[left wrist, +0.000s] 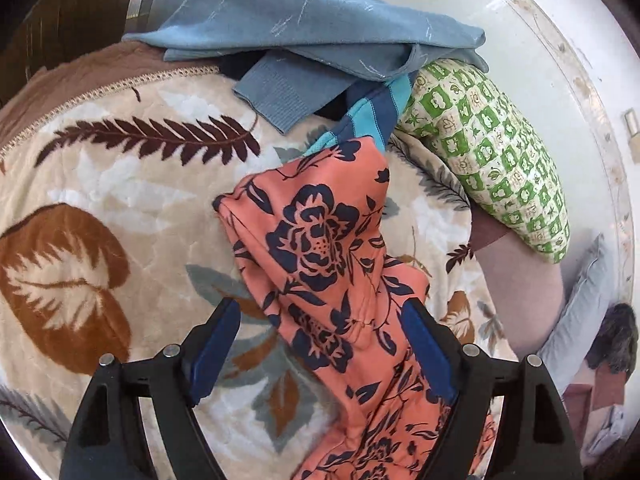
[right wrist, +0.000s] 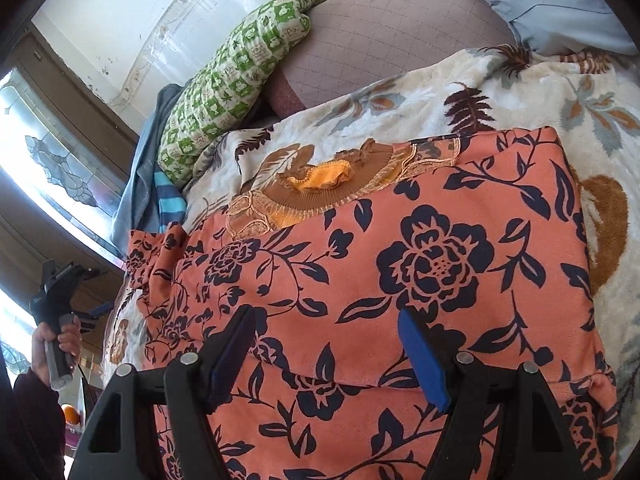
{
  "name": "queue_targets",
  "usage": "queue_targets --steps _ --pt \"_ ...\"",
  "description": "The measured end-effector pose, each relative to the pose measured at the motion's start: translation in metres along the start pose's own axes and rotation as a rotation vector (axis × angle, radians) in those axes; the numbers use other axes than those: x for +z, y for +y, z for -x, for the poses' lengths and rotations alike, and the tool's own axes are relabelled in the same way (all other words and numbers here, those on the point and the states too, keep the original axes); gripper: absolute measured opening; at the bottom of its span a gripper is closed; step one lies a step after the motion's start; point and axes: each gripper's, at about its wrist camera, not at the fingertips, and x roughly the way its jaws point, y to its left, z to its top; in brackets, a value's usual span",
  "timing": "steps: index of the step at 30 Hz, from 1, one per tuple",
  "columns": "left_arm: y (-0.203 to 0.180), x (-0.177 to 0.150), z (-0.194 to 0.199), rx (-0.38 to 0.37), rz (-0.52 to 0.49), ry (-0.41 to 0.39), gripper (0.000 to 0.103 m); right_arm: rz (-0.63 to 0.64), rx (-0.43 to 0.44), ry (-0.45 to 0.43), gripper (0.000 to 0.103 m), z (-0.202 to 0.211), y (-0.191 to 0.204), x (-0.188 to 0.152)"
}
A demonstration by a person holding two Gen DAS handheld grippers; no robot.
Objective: Fold small clothes
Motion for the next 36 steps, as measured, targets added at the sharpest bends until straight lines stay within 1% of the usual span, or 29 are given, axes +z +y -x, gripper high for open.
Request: queue_targets --steps 1,2,3,4,5,7,9,10,13,15,17,20,22,23,25,26,27,30,33,36 --pt "-0.003 -0.001 -0.008 -0.015 0.017 0.012 0.078 0.005 -0.003 0.004 0.077 -0.002 0.0 0.0" --pt "-0.002 -0.001 -0.014 -0.03 0.032 0.022 0.072 0.008 -0.007 0.008 0.077 -0.004 0.0 0.0" --pt "-0.003 0.0 -0.021 -0.042 0.04 0.034 0.068 0.008 -0.011 0.01 0.077 -0.006 -0.001 0.0" --pt "-0.005 -0.002 -0.026 -0.05 0.046 0.044 0.061 0.006 -0.013 0.012 0.077 -0.007 -0.002 0.0" --pt "-0.005 -0.003 -0.031 -0.058 0.055 0.052 0.057 0.003 -0.015 0.015 0.077 -0.009 -0.002 0.0" --pt "-0.003 -0.002 -0.036 -0.068 0.078 0.053 0.057 0.0 -0.022 0.017 0.077 -0.01 -0.003 0.0" --pt "-0.002 0.001 -0.04 -0.088 0.088 0.035 0.051 0.001 -0.026 0.018 0.077 -0.01 -0.005 0.0" --pt "-0.001 0.003 -0.04 -0.101 0.092 0.023 0.045 0.001 -0.029 0.019 0.077 -0.011 -0.006 0.0" --pt "0.001 0.005 -0.044 -0.108 0.097 0.017 0.044 0.003 -0.038 0.026 0.077 -0.013 -0.007 0.0" --pt "0.005 0.001 -0.049 -0.124 0.126 0.045 0.044 0.006 -0.044 0.031 0.077 -0.016 -0.006 -0.001" --pt "0.01 -0.003 -0.055 -0.133 0.154 0.071 0.047 0.011 -0.048 0.033 0.077 -0.018 -0.005 -0.002" --pt "0.015 -0.005 -0.065 -0.125 0.181 0.094 0.047 0.019 -0.055 0.033 0.077 -0.019 -0.004 -0.002" --pt "0.015 -0.004 -0.063 -0.109 0.18 0.05 0.043 0.021 -0.057 0.033 0.077 -0.019 -0.003 -0.003" --pt "0.012 -0.002 -0.06 -0.105 0.166 0.019 0.029 0.021 -0.057 0.032 0.077 -0.019 -0.004 -0.003" --pt "0.004 0.003 -0.058 -0.089 0.113 0.002 0.007 0.02 -0.058 0.032 0.076 -0.019 -0.003 -0.003" --pt "0.001 0.003 -0.055 -0.064 0.095 -0.012 0.007 0.02 -0.06 0.031 0.077 -0.019 -0.003 -0.003" --pt "-0.003 0.002 -0.049 -0.058 0.082 -0.038 0.007 0.021 -0.062 0.031 0.077 -0.02 -0.003 -0.003" --pt "-0.025 -0.005 -0.024 -0.099 -0.006 -0.1 0.006 0.022 -0.063 0.026 0.076 -0.018 -0.003 -0.001" --pt "-0.056 -0.019 -0.001 -0.167 -0.098 -0.085 0.006 0.014 -0.055 0.008 0.076 -0.012 -0.003 0.001" --pt "-0.096 -0.044 0.02 -0.249 -0.178 -0.053 0.006 0.011 -0.025 -0.028 0.076 0.0 -0.001 0.004"
